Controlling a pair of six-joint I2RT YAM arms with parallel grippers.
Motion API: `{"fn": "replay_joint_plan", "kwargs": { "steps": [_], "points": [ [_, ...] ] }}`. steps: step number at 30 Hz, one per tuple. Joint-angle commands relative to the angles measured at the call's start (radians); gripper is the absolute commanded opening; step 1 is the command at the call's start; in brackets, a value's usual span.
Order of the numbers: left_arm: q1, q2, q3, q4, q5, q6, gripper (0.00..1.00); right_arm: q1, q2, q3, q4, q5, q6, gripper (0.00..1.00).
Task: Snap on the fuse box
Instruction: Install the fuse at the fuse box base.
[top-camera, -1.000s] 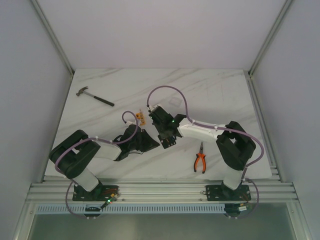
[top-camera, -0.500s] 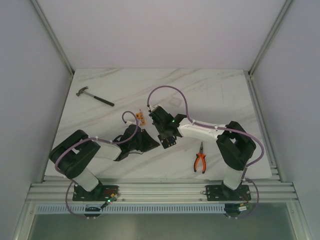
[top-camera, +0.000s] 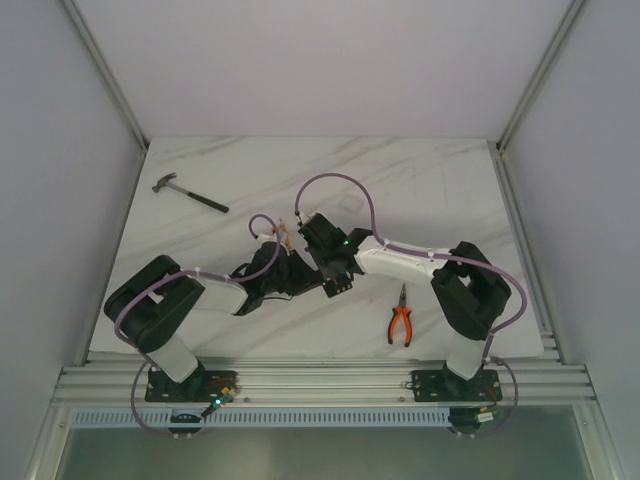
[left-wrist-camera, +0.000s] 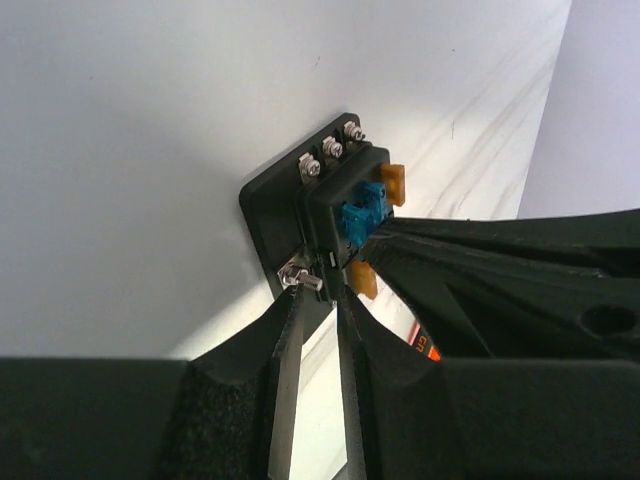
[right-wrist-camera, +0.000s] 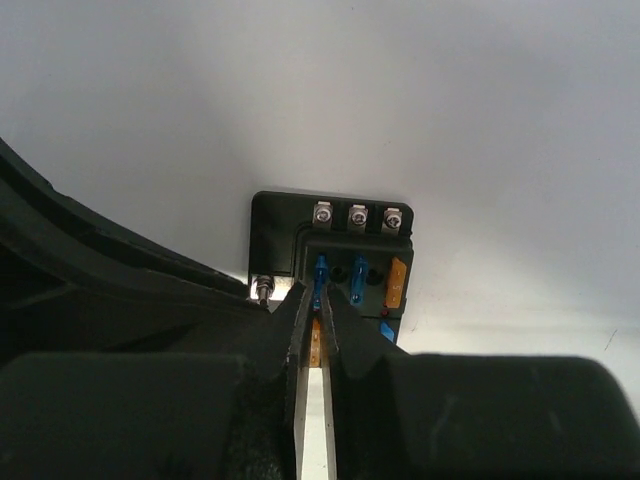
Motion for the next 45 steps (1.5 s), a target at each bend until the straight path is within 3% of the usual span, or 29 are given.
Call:
{"fn": "replay_joint_plan", "kwargs": {
  "steps": [1, 13, 45],
  "points": [
    [0.006, 0.038, 0.032, 0.024, 0.008, 0.003, 0.29, -0.005, 0.029, -0.013, -0.027, -0.021, 0.013, 0.12],
    [0.013, 0.100, 0.036, 0.028, 0.017, -0.030, 0.23, -0.013, 0.067, -0.015, -0.063, -0.045, 0.015, 0.00],
    [0.015, 0.129, -0.013, 0.051, 0.020, -0.075, 0.18, -0.023, 0.434, 0.054, -0.116, -0.179, -0.034, 0.00]
  ]
}}
